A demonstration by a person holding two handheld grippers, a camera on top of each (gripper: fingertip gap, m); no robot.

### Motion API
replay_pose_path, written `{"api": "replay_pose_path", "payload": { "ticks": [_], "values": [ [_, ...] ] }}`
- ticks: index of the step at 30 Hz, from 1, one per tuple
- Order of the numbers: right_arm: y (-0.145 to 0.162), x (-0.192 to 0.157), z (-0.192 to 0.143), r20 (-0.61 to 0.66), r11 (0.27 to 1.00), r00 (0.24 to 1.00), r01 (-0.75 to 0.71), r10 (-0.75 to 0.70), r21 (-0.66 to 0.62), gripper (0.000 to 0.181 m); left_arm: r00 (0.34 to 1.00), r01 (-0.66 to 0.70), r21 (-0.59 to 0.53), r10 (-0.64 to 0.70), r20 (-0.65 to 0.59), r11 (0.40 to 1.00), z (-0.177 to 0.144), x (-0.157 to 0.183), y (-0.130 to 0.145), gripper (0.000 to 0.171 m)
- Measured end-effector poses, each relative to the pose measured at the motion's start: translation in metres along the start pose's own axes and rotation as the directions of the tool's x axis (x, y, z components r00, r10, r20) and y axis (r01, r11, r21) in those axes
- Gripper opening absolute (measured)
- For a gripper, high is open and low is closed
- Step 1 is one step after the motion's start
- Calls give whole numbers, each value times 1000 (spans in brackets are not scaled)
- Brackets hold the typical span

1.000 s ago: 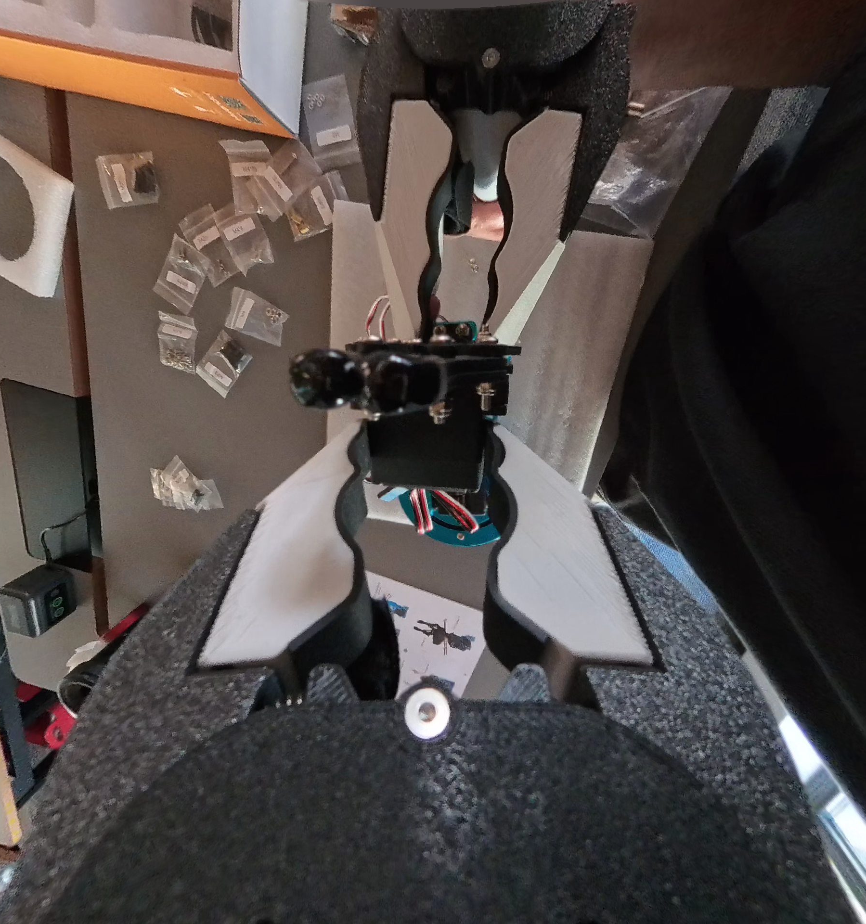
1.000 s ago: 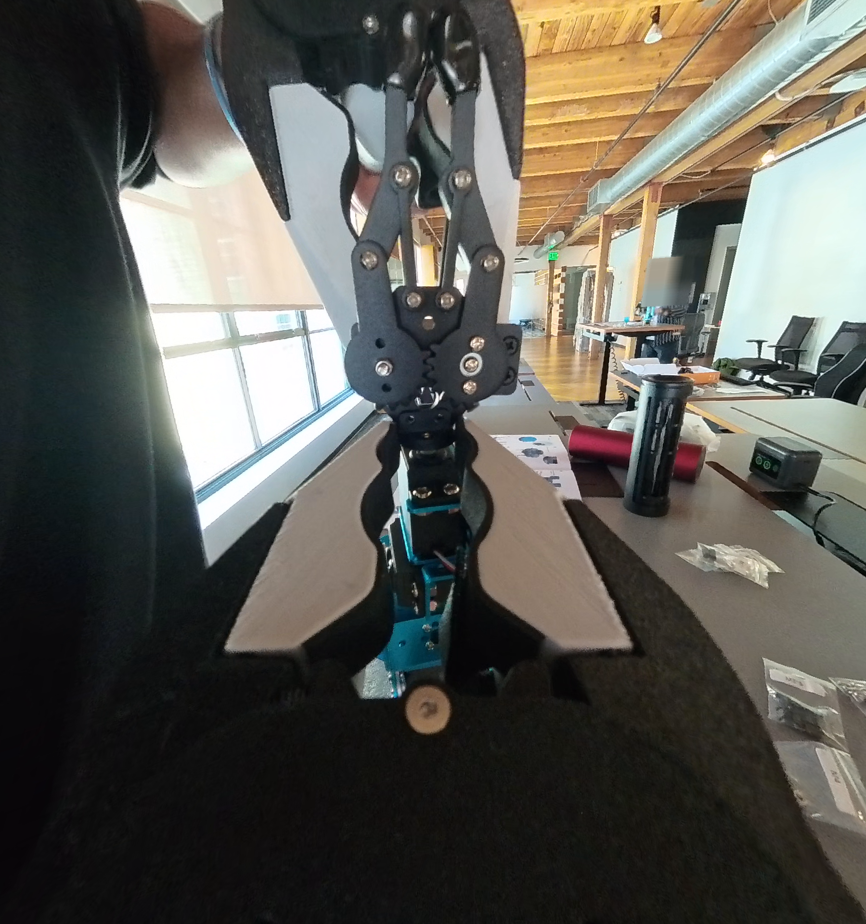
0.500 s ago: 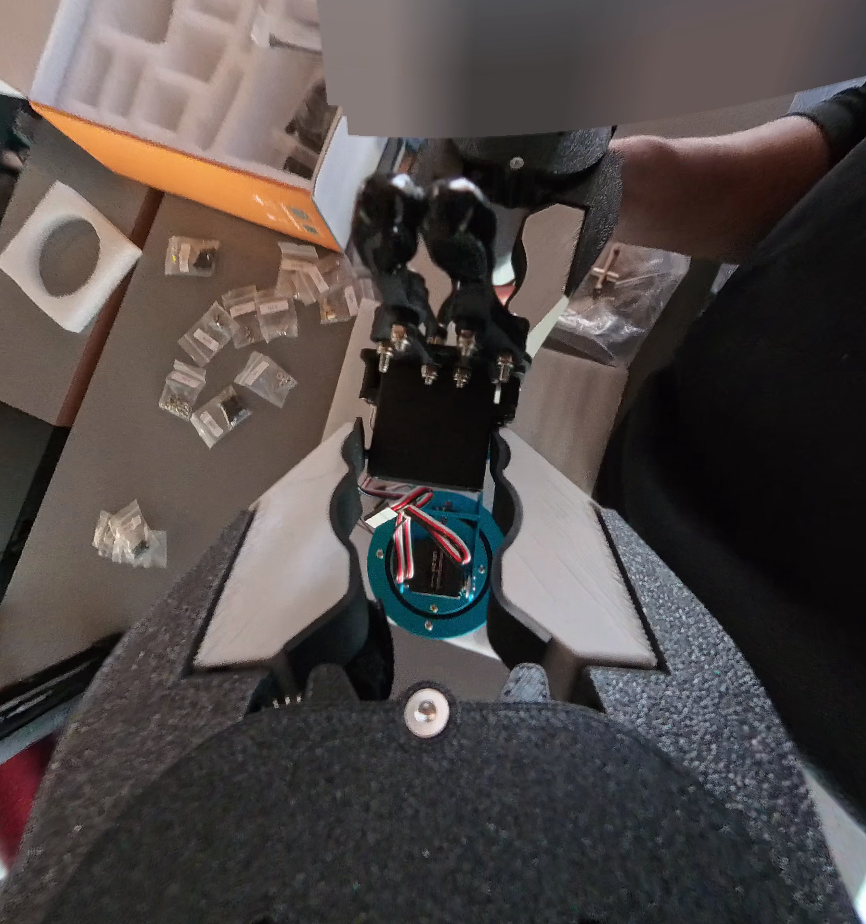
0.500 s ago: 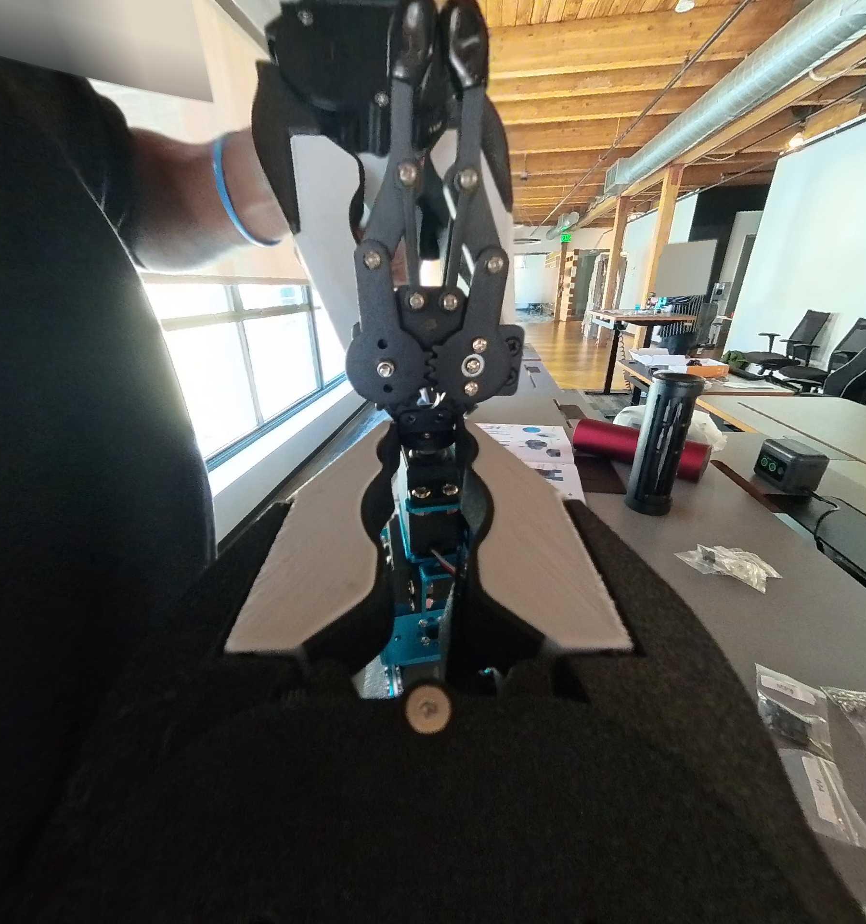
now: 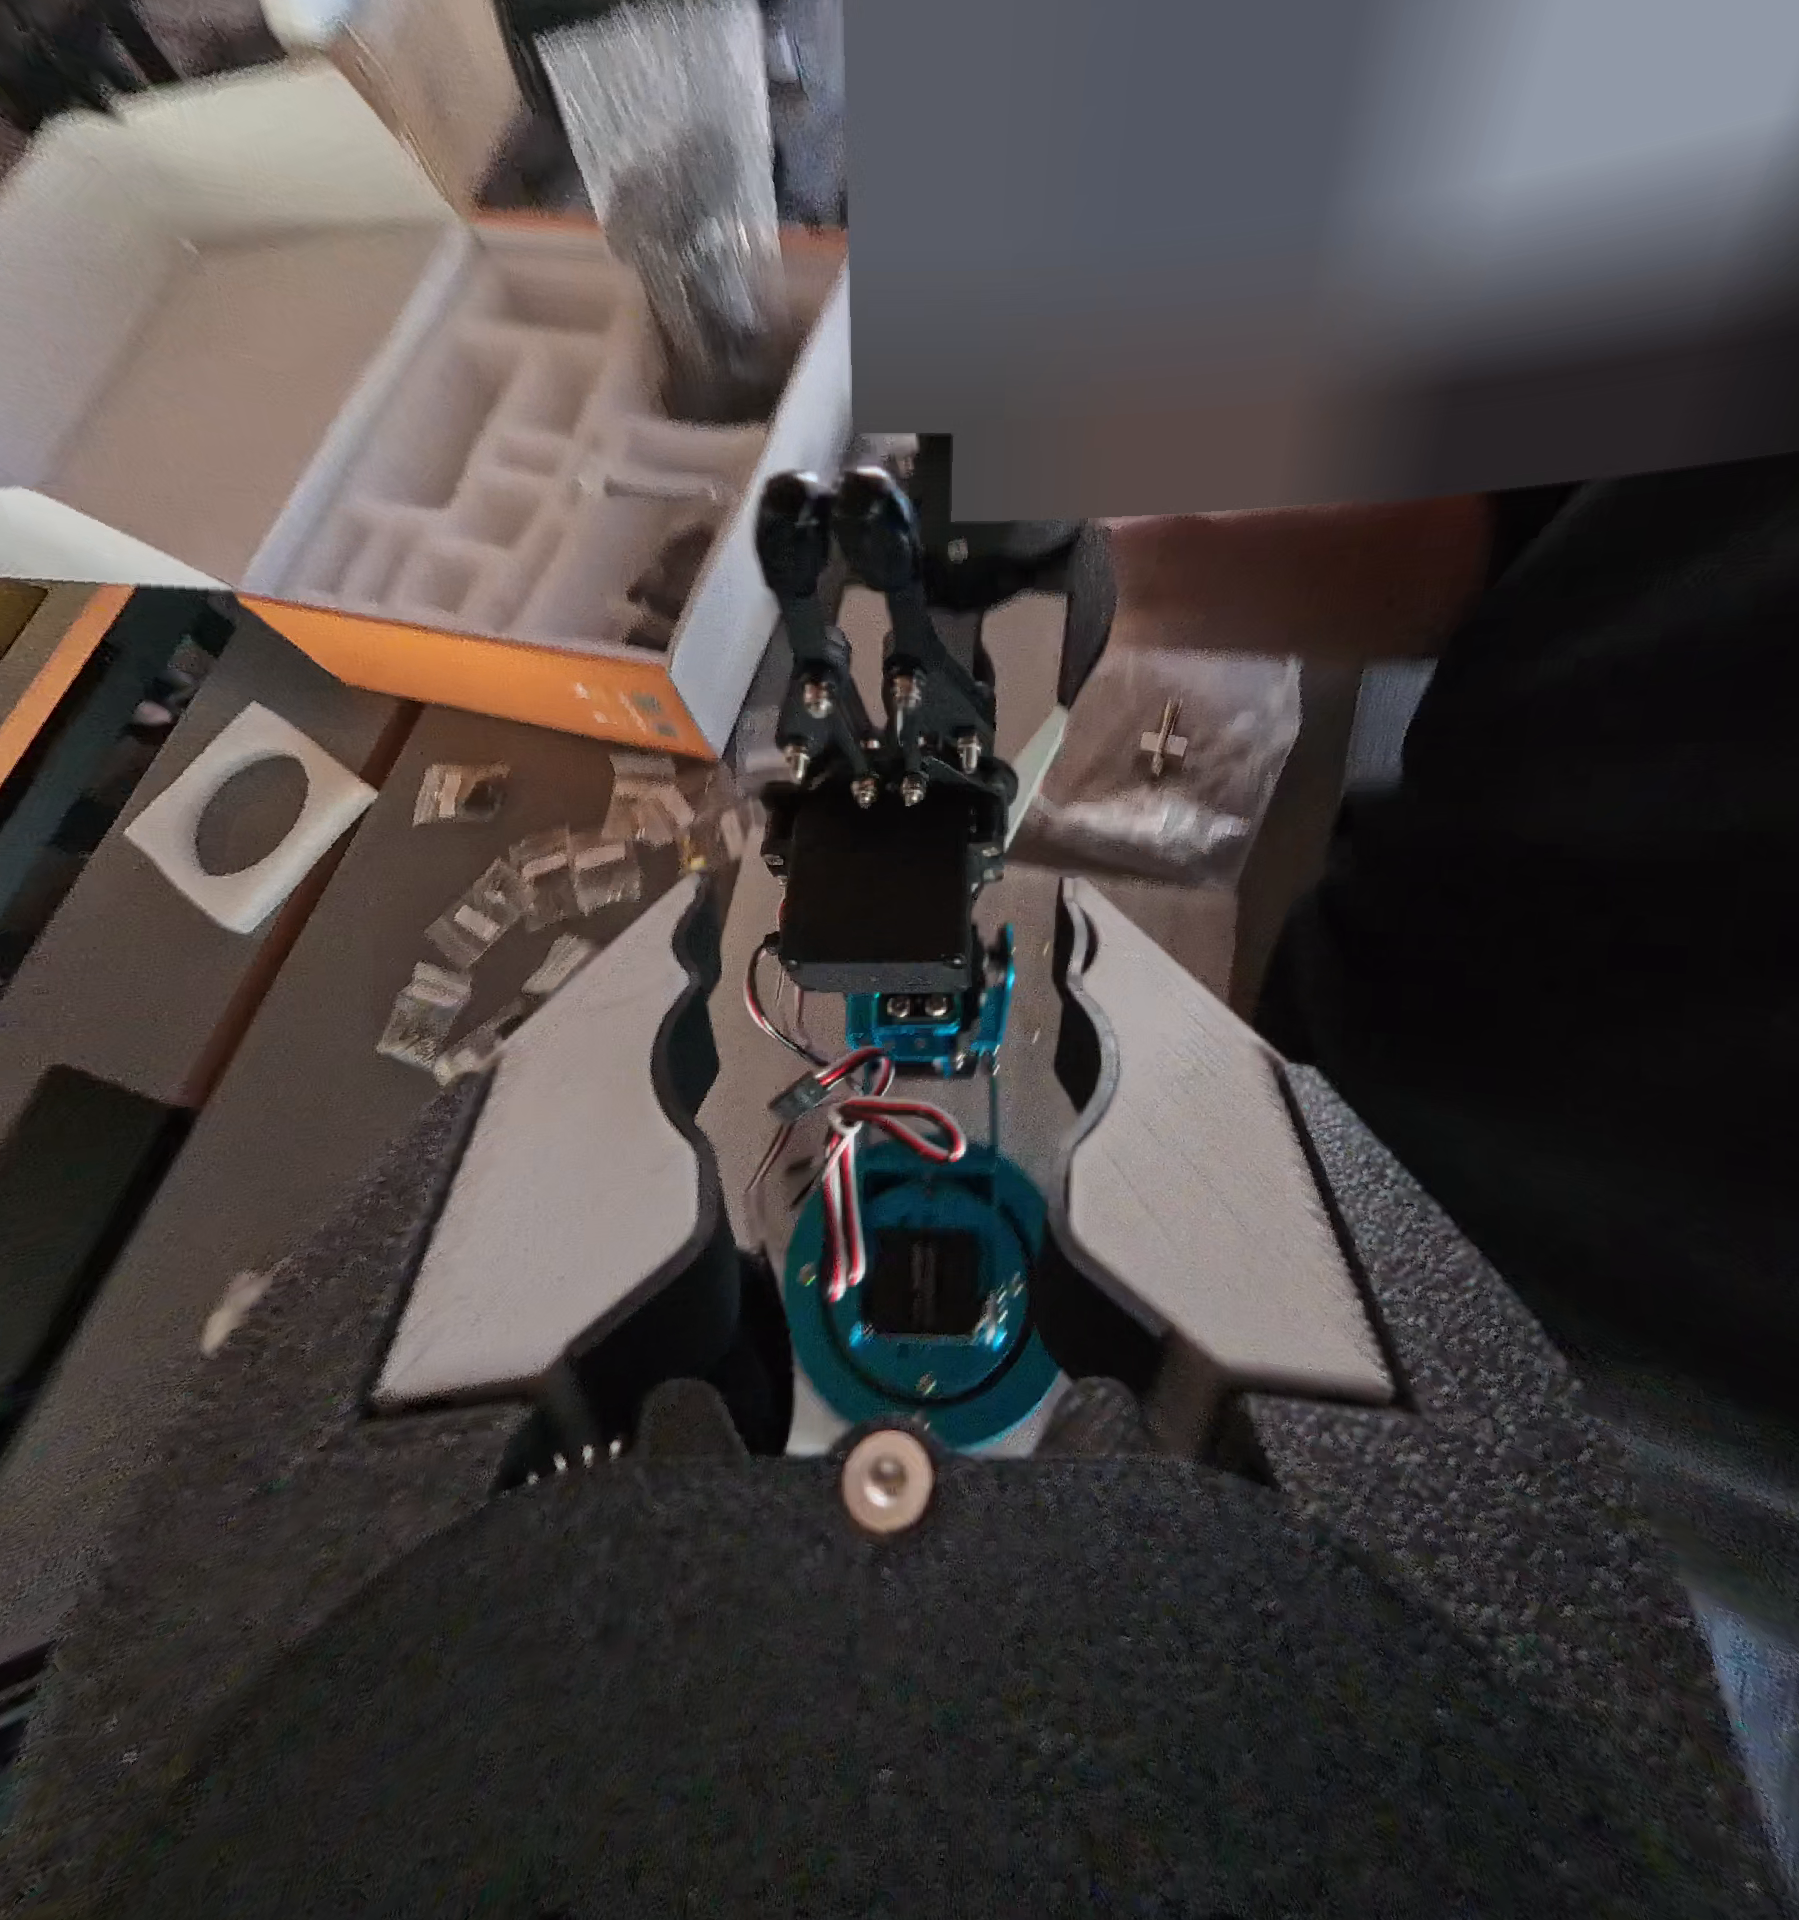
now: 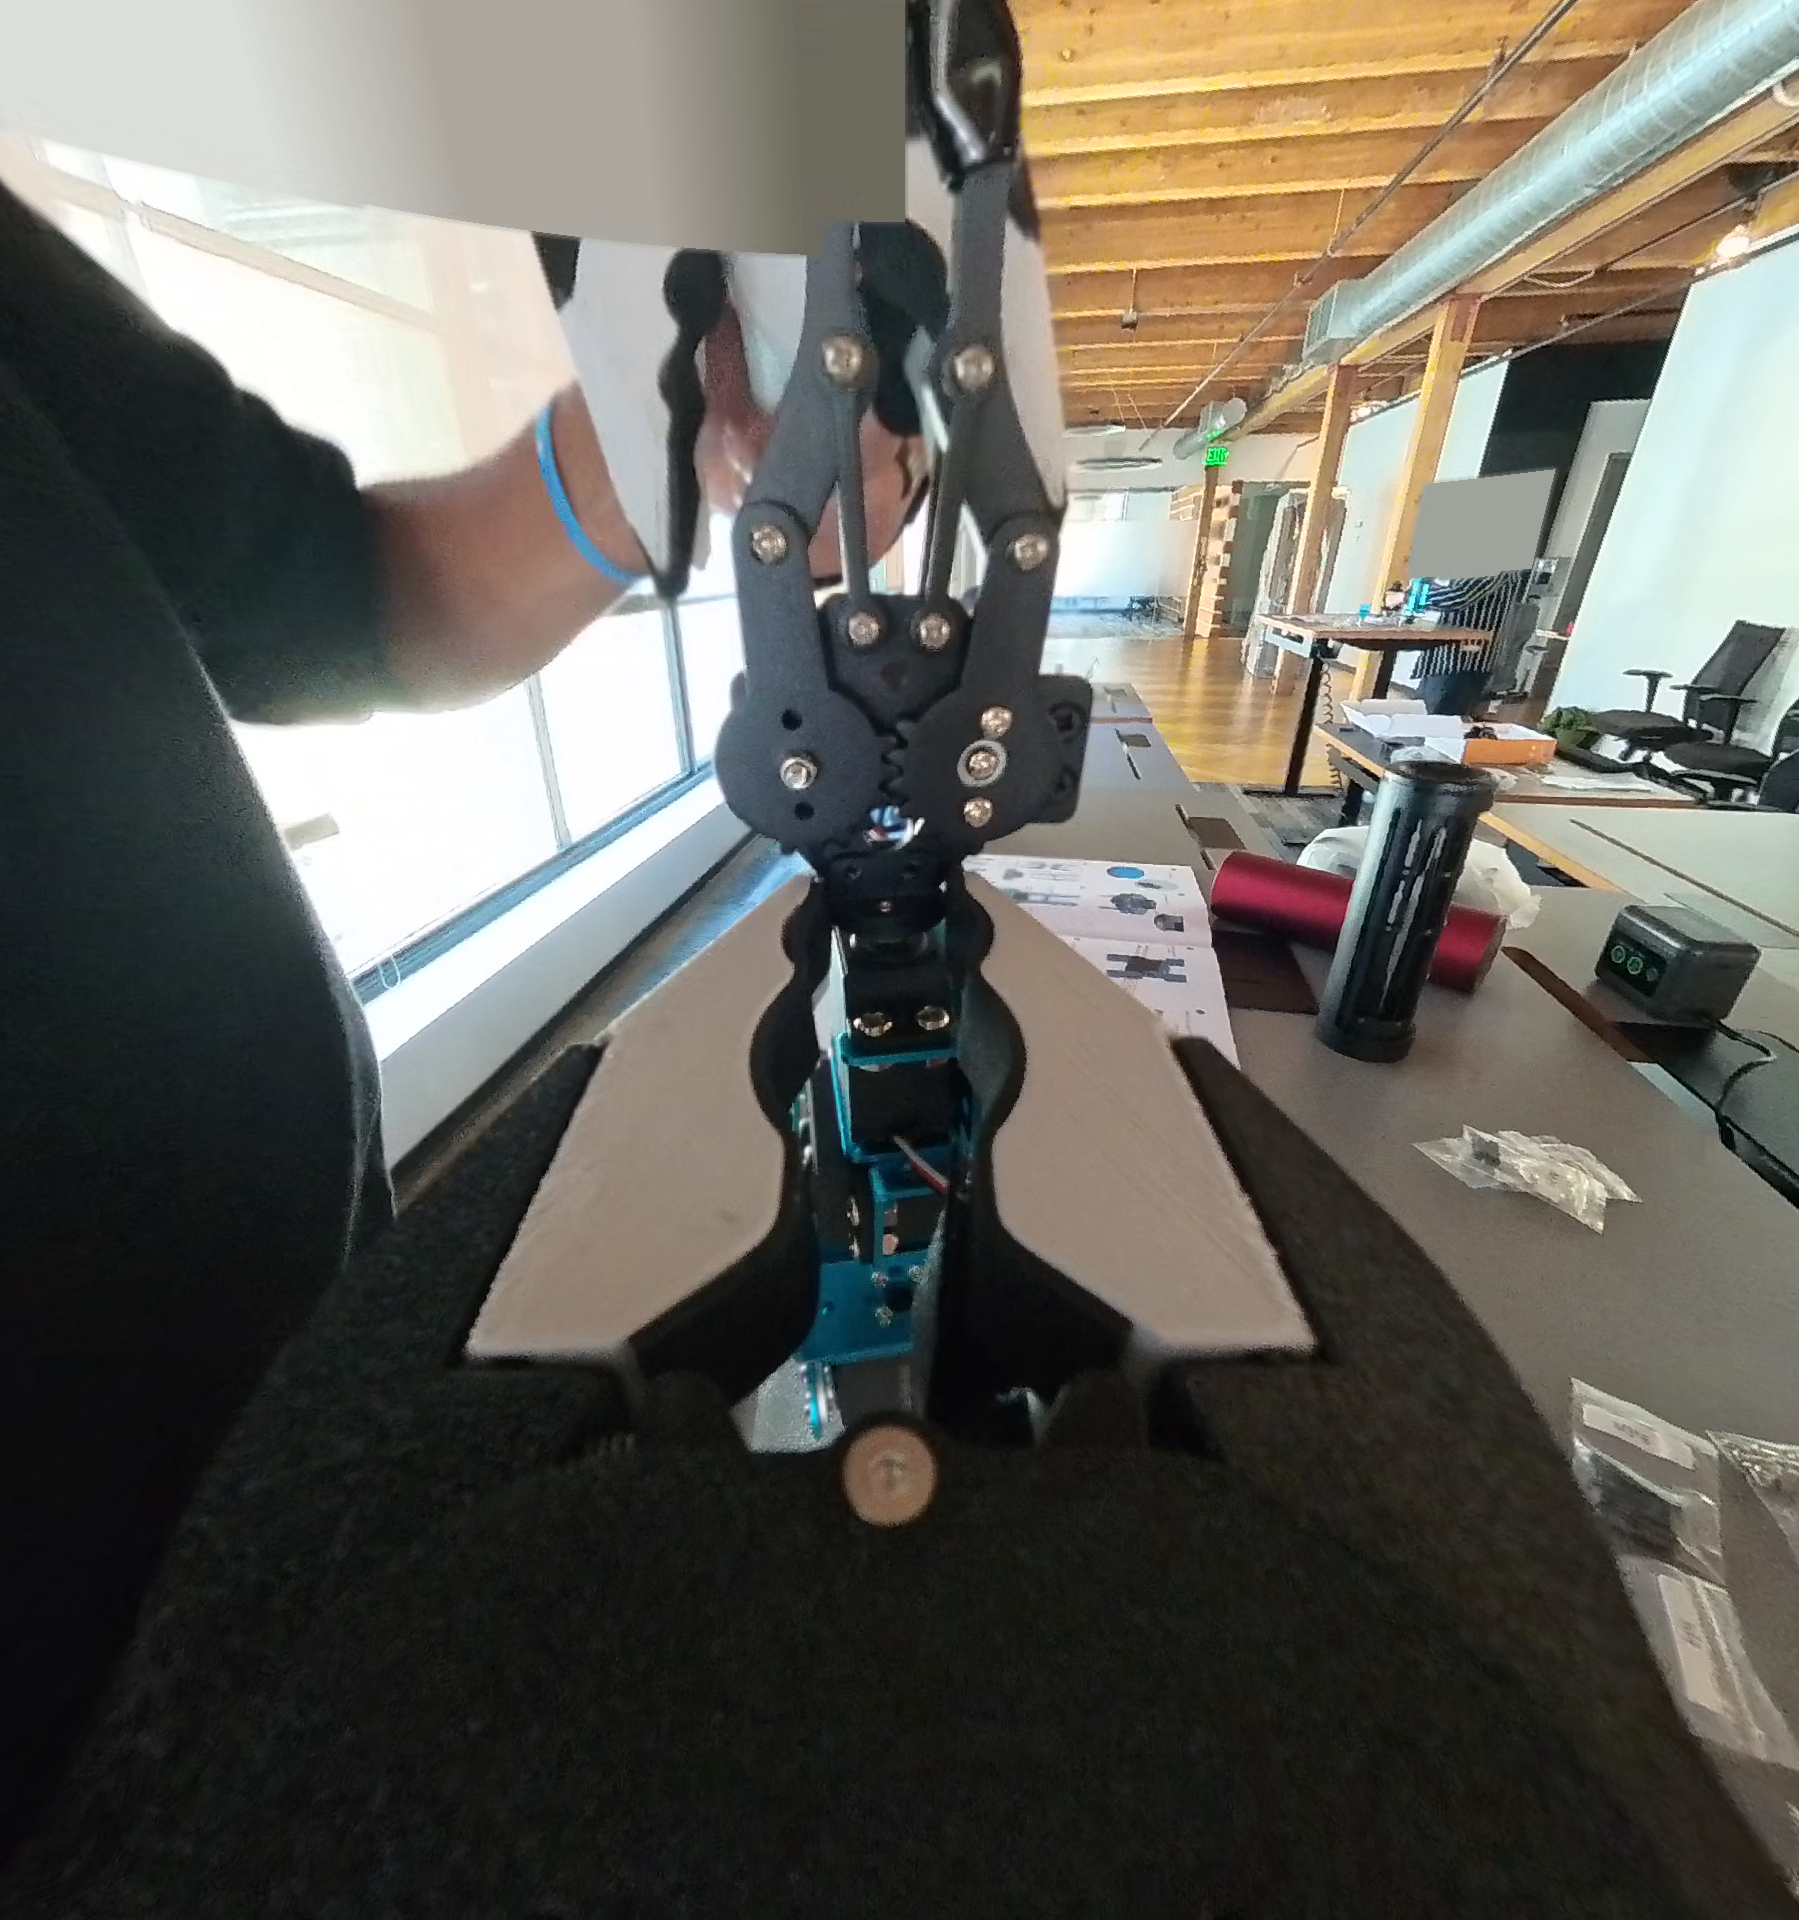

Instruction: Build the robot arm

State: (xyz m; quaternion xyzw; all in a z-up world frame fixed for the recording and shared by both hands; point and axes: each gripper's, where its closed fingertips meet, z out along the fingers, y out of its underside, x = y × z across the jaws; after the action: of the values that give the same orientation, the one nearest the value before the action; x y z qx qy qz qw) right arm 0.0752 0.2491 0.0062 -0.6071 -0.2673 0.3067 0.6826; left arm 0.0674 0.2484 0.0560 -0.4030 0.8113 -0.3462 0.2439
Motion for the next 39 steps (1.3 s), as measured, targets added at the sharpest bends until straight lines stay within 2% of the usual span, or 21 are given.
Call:
{"api": "replay_pose_path", "payload": {
  "ticks": [2, 3, 5, 7, 9, 10, 11, 13, 16, 21, 28, 31, 35, 39],
  "values": [
    [0, 1, 0, -1, 1000, 1000, -5, 5, 12, 20, 993, 111, 163, -114, 7, 980, -11, -1, -1, 66],
    [0, 1, 1, -1, 1000, 1000, -3, 3, 17, 20, 984, 170, 261, -179, 9, 950, -18, -1, -1, 66],
    [-1, 2, 3, -6, 1000, 1000, 4, -3, 23, 20, 953, 263, 489, -304, 4, 832, -36, 0, 2, 65],
    [-1, 3, 5, -9, 1000, 1000, -6, 7, 30, 20, 912, 302, 680, -410, -2, 669, -54, 2, 16, 60],
    [-2, 4, 7, -9, 999, 1000, -12, 12, 38, 20, 870, 314, 780, -493, -8, 542, -59, 8, 41, 57],
    [-2, 4, 6, -6, 999, 1000, -20, 20, 44, 20, 857, 339, 793, -514, -38, 507, -55, 15, 54, 56],
    [-2, 3, 5, 0, 998, 1000, -28, 28, 49, 20, 850, 378, 776, -522, -74, 505, -45, 26, 68, 56],
    [-1, 3, 2, 4, 998, 999, -38, 38, 53, 20, 838, 434, 705, -539, -87, 561, -20, 48, 97, 58],
    [-1, 1, -2, 16, 997, 999, -38, 37, 64, 21, 852, 419, 674, -520, -59, 608, 0, 80, 125, 59],
    [-1, -2, -4, 24, 997, 1000, -6, 4, 83, 20, 860, 424, 715, -495, -124, 556, 9, 127, 159, 58],
    [-1, 0, -6, 26, 993, 1000, -8, 5, 117, 19, 834, 465, 670, -541, -110, 579, 31, 172, 234, 57],
    [-1, -1, -5, 24, 994, 1000, -1, -2, 113, 19, 825, 481, 664, -552, -122, 572, 33, 184, 250, 56],
    [-1, -3, -3, 13, 996, 1000, 11, -12, 94, 20, 830, 495, 653, -535, -159, 573, 36, 191, 257, 56],
    [-2, -3, -2, 9, 995, 1000, 3, -4, 98, 20, 839, 491, 626, -522, -153, 606, 40, 192, 260, 56]
  ]
}}
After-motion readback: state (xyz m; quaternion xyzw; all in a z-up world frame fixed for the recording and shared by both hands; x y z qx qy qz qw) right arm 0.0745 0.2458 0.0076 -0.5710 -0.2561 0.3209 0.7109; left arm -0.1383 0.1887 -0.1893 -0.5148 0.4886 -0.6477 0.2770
